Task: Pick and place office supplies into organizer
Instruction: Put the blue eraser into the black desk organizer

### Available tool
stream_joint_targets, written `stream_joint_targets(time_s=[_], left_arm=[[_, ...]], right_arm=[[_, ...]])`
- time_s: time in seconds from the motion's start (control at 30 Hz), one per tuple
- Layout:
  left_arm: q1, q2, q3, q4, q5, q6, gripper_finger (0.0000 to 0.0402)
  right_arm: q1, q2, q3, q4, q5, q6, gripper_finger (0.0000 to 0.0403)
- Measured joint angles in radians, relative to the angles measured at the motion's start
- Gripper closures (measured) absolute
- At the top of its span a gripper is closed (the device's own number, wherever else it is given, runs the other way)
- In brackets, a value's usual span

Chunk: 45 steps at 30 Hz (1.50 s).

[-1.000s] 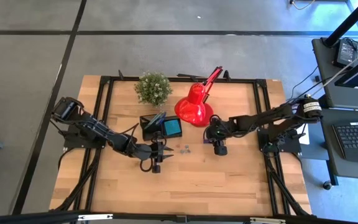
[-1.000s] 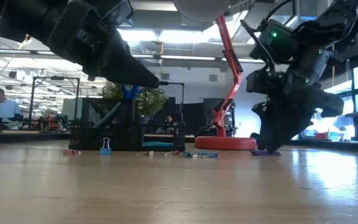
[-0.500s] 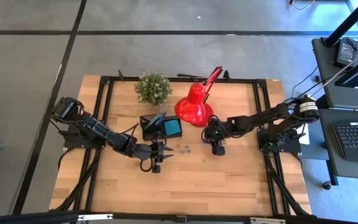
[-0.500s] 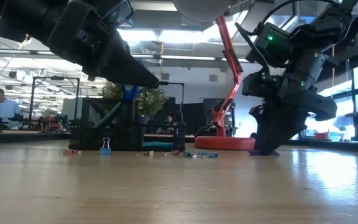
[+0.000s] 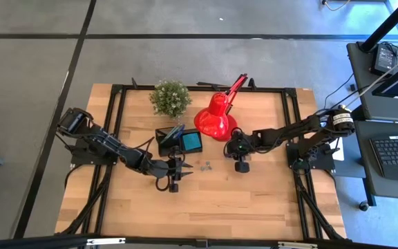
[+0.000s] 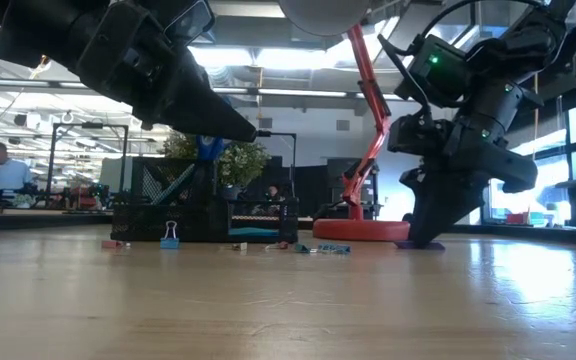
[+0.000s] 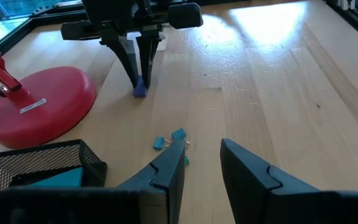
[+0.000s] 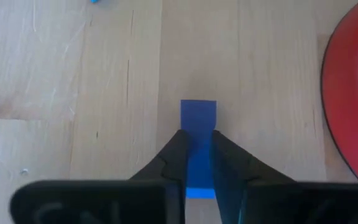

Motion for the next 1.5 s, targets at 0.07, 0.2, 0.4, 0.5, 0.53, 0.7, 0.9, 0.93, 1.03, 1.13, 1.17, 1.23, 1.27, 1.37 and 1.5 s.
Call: stream_joint_targets(time_s=[0.07,0.2,0.4,0.5,0.53,0.7,0.9,0.93,1.03,1.13,1.17,1.23,1.27,1.37,1.5], left_arm=[[0.0,0.0,0.0,0.0,0.0,0.0,0.0304],[0.0,0.0,0.0,0.0,0.0,0.0,0.0304],[-0.013,0.0,0.0,0.077,-0.005,0.105,0.0305],[-0.044,-0.018,0.001,0.082,-0.016,0.15,0.0312],[-0.054,-0.026,0.001,0.073,-0.027,0.153,0.0314],[-0.099,-0.086,0.001,-0.041,-0.131,0.106,0.0323],[-0.111,-0.109,0.001,-0.163,-0.159,-0.008,0.0322],[-0.11,-0.108,0.001,-0.161,-0.161,-0.005,0.0321],[-0.111,-0.104,0.001,-0.167,-0.168,0.071,0.0317],[-0.114,-0.104,0.001,-0.166,-0.183,0.21,0.0309],[-0.114,-0.104,0.001,-0.164,-0.185,0.277,0.0306],[-0.115,-0.104,0.001,-0.159,-0.187,0.422,0.0299],[-0.115,-0.104,0.001,-0.159,-0.187,0.493,0.0296],[-0.114,-0.099,0.0,-0.157,-0.193,0.699,0.029],[-0.111,-0.099,0.0,-0.128,-0.231,0.915,0.0288]], right_arm=[[0.0,0.0,0.009,-0.002,0.0,0.015,0.0349],[0.012,-0.003,0.034,-0.018,0.006,0.017,0.0348],[0.053,0.0,0.097,-0.048,-0.006,0.014,0.0348],[0.07,0.0,0.126,-0.04,-0.001,-0.012,0.0348],[0.073,0.0,0.136,-0.028,0.002,-0.022,0.0348],[0.096,-0.002,0.175,0.088,0.002,-0.073,0.0347],[0.137,-0.002,0.176,0.305,0.003,-0.094,0.0347],[0.145,-0.002,0.176,0.33,0.003,-0.095,0.0347],[0.167,-0.003,0.176,0.383,0.003,-0.112,0.0347],[0.188,-0.003,0.176,0.394,0.004,-0.112,0.0347],[0.193,-0.003,0.177,0.394,0.004,-0.112,0.0347],[0.2,-0.003,0.177,0.397,0.002,-0.096,0.0347],[0.2,-0.003,0.177,0.402,-0.004,-0.083,0.0347],[0.199,-0.003,0.177,0.424,-0.027,-0.028,0.0347],[0.198,-0.004,0.177,0.429,-0.029,0.042,0.0347]])
